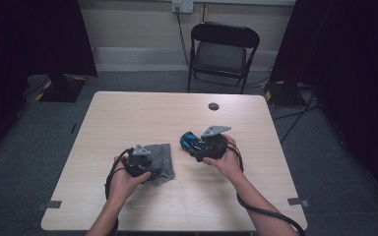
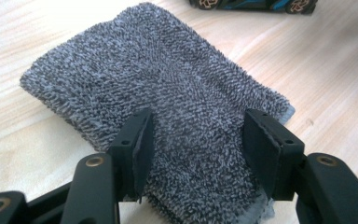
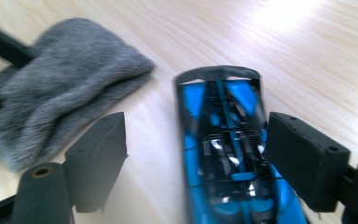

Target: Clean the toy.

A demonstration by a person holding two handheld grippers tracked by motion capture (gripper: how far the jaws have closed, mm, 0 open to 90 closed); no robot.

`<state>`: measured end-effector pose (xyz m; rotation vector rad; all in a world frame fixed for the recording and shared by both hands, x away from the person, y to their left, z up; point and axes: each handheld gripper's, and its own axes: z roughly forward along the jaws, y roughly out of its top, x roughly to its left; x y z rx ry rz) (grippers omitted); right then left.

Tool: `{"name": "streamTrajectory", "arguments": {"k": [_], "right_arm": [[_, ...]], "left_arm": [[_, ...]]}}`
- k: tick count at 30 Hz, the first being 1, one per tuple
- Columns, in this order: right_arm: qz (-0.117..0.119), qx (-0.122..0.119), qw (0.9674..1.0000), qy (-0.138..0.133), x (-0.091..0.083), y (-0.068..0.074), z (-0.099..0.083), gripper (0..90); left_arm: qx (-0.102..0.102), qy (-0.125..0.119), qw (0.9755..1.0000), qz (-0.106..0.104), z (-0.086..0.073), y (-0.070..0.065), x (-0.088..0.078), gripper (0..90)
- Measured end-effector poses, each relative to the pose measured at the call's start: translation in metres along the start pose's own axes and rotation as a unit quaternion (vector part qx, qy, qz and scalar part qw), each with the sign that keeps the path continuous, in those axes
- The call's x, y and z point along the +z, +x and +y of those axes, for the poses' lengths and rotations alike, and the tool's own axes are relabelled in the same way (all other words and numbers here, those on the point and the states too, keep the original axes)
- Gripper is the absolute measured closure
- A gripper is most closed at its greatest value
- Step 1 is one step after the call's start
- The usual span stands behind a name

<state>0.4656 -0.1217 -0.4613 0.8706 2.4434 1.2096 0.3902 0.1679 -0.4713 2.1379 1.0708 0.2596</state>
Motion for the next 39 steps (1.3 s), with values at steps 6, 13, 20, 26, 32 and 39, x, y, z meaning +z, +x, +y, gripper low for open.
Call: {"name": "streamTrajectory", "arguments": {"k": [6, 13, 20, 26, 32, 39], "right_arm": [[-0.007, 0.005, 0.9999, 0.007, 0.014, -0.014, 0.005, 18.4], [-0.005, 0.007, 0.9997, 0.023, 0.030, -0.021, 0.010, 16.8], [0.001, 0.004, 0.9989, 0.046, 0.046, -0.021, 0.016, 15.9], [-0.005, -0.011, 0.9975, 0.070, 0.060, -0.017, 0.017, 15.2], [-0.007, -0.007, 0.9966, 0.082, 0.068, -0.019, 0.011, 19.0], [-0.012, -0.003, 0.9971, 0.076, 0.069, -0.019, 0.006, 20.2]], "left_arm": [[-0.006, 0.011, 0.9999, 0.010, -0.003, 0.004, -0.009, 43.5], [-0.015, 0.007, 0.9998, 0.014, -0.001, 0.004, -0.007, 38.6], [-0.041, -0.007, 0.9988, 0.024, 0.003, 0.004, -0.008, 30.9], [-0.040, -0.005, 0.9988, 0.026, 0.000, 0.007, 0.001, 31.3], [-0.037, -0.006, 0.9990, 0.022, 0.000, 0.008, 0.001, 31.7], [-0.038, -0.005, 0.9990, 0.022, 0.000, 0.008, 0.002, 32.1]]}}
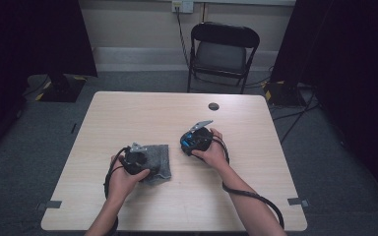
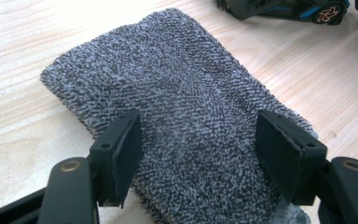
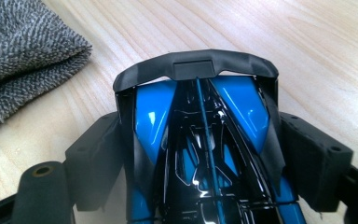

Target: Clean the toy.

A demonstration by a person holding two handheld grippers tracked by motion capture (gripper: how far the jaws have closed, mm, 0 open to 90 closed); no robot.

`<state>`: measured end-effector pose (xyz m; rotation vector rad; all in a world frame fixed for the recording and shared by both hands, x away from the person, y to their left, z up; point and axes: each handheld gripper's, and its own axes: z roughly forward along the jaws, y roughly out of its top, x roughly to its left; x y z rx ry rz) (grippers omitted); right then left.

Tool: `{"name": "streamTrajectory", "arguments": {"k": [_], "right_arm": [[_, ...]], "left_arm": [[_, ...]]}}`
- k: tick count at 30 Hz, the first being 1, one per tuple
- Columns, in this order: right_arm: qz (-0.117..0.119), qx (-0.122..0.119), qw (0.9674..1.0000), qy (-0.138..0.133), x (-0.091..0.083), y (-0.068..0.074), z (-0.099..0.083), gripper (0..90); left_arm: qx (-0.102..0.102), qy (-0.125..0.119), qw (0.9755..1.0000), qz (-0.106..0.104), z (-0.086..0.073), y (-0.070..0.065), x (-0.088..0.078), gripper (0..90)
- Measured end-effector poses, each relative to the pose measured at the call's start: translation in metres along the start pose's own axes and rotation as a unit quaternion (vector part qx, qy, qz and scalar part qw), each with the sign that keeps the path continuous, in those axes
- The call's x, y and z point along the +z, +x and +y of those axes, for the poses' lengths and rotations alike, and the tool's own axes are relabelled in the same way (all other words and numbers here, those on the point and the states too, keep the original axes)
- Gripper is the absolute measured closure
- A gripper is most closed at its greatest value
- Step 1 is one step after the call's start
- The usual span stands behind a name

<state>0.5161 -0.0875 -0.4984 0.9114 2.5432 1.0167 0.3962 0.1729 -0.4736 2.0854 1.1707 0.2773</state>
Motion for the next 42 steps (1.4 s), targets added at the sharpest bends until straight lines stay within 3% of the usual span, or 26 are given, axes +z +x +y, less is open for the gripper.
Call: {"name": "streamTrajectory", "arguments": {"k": [11, 26, 33, 42], "right_arm": [[0.000, -0.004, 0.9999, -0.009, -0.002, -0.001, -0.003, 24.3], [-0.011, 0.010, 0.9999, -0.006, -0.004, 0.002, -0.003, 25.0], [-0.004, 0.021, 0.9997, -0.014, -0.014, -0.002, -0.004, 25.0], [-0.007, 0.026, 0.9995, -0.018, -0.028, -0.003, -0.012, 25.1]], "left_arm": [[0.005, 0.000, 1.0000, 0.004, -0.001, -0.001, 0.001, 32.6], [0.007, -0.009, 0.9999, 0.003, 0.001, -0.002, -0.004, 29.5], [0.009, -0.015, 0.9997, 0.018, 0.004, -0.003, -0.007, 28.2], [-0.012, -0.005, 0.9991, 0.039, 0.004, -0.006, 0.003, 30.4]]}}
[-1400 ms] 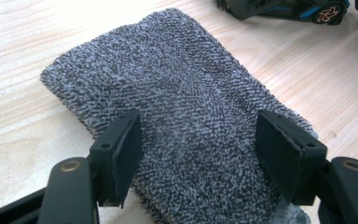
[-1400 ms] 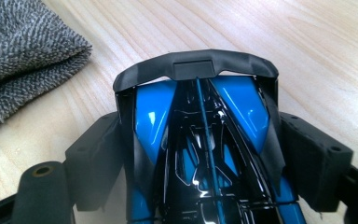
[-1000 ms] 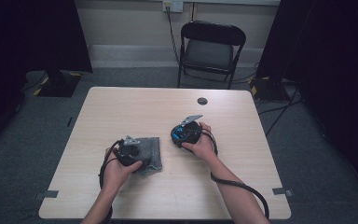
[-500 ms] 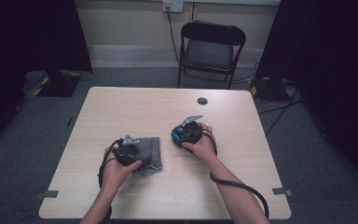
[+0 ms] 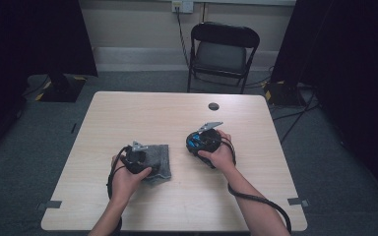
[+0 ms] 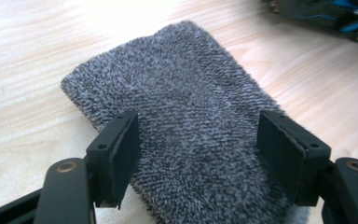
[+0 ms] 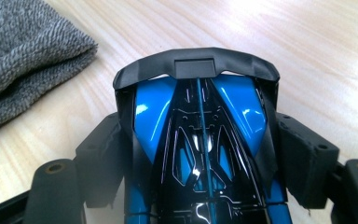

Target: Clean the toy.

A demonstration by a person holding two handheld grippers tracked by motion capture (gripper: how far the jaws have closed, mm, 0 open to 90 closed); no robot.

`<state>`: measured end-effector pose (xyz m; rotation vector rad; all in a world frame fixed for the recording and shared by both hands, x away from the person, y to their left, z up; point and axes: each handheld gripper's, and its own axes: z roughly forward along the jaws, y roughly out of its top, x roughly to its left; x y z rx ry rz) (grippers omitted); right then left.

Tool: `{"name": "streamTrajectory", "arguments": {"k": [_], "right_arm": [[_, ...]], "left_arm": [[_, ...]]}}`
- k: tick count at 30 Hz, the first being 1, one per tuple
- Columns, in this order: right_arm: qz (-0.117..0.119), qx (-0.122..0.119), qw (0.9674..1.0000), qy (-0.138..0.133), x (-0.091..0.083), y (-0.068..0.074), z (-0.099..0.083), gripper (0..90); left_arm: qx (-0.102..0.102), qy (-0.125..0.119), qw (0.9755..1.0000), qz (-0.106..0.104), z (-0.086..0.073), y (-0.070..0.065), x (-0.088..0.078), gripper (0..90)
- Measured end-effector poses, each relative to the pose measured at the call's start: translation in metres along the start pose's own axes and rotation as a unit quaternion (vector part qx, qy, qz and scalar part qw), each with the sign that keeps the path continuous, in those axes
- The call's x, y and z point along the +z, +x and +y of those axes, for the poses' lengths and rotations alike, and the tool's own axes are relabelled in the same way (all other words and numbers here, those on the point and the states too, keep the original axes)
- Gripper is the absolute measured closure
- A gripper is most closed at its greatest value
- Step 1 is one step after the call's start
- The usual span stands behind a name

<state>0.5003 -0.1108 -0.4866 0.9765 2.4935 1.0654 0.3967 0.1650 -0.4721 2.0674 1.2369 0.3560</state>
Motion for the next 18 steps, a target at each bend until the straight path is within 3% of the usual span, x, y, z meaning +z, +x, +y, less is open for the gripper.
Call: {"name": "streamTrajectory", "arguments": {"k": [2, 8, 11, 15, 18], "right_arm": [[-0.003, -0.002, 1.0000, 0.003, -0.001, 0.001, -0.002, 25.1], [0.002, -0.002, 1.0000, 0.001, -0.006, 0.007, -0.008, 25.1], [0.003, -0.009, 1.0000, 0.002, -0.009, 0.010, -0.010, 25.0], [0.008, -0.007, 0.9999, 0.000, -0.013, 0.013, -0.013, 25.0], [0.013, -0.010, 0.9999, -0.002, -0.018, 0.016, -0.013, 25.0]], "left_arm": [[0.001, 0.004, 1.0000, 0.003, -0.001, -0.002, 0.003, 30.5], [0.049, 0.022, 0.9984, 0.021, -0.005, -0.007, 0.010, 34.5], [0.066, 0.026, 0.9973, 0.018, -0.006, -0.009, 0.010, 44.5], [0.066, 0.030, 0.9973, 0.002, -0.002, -0.009, 0.010, 71.0], [0.048, 0.013, 0.9986, -0.018, 0.003, -0.006, 0.010, 76.3]]}}
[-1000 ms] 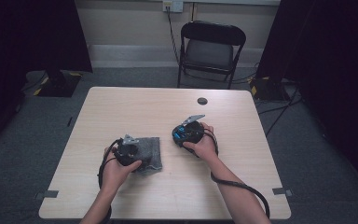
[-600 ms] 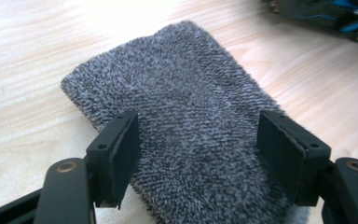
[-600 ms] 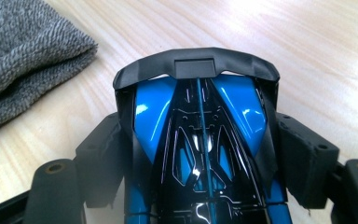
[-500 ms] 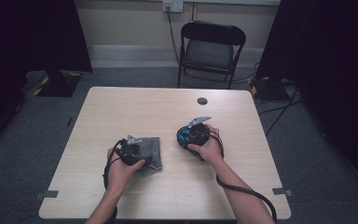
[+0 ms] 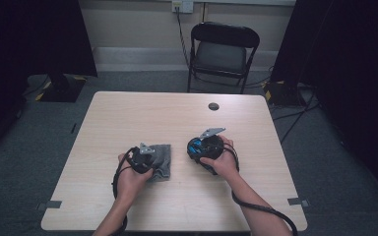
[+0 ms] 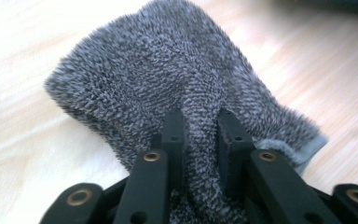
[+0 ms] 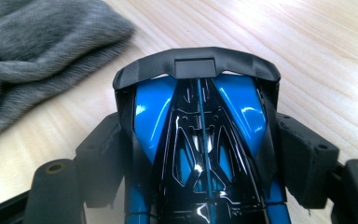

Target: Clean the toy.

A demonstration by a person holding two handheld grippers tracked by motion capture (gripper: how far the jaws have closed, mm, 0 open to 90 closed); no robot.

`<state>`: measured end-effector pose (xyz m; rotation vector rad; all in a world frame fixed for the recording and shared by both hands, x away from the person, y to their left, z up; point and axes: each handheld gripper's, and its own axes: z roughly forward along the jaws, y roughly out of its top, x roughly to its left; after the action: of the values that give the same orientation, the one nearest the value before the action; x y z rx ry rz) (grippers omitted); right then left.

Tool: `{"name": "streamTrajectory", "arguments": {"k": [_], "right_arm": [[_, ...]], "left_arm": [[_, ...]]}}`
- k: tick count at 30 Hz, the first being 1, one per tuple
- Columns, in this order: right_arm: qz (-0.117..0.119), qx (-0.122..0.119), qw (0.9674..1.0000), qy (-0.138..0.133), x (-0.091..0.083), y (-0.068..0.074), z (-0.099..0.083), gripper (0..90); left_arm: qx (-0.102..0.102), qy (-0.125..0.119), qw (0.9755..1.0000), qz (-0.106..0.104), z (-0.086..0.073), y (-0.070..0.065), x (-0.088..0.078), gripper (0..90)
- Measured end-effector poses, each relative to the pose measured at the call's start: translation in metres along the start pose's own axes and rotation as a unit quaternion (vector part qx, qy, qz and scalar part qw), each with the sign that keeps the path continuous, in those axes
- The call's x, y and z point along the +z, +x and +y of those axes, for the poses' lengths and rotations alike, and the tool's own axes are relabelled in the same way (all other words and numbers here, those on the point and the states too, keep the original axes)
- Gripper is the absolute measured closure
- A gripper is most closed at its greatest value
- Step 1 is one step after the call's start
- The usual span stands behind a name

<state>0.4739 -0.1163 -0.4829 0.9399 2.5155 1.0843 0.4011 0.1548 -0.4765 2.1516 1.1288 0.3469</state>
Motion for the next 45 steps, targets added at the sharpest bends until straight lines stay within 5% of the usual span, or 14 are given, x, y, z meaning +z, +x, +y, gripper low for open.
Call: {"name": "streamTrajectory", "arguments": {"k": [7, 19, 30, 45], "right_arm": [[0.013, -0.008, 0.9998, -0.011, -0.011, 0.003, 0.004, 25.2], [0.039, -0.018, 0.9987, -0.028, -0.025, 0.008, 0.007, 25.3], [0.050, -0.028, 0.9978, -0.034, -0.038, 0.009, 0.013, 25.2], [0.023, -0.025, 0.9992, -0.022, -0.043, 0.000, 0.021, 25.2]], "left_arm": [[0.007, -0.051, 0.9987, -0.005, 0.042, 0.004, -0.003, 77.0], [0.040, -0.053, 0.9976, -0.021, 0.083, -0.005, 0.007, 77.6], [0.090, -0.053, 0.9924, -0.066, 0.097, -0.020, 0.015, 77.5], [0.133, -0.047, 0.9840, -0.109, 0.088, -0.027, 0.003, 78.1]]}}
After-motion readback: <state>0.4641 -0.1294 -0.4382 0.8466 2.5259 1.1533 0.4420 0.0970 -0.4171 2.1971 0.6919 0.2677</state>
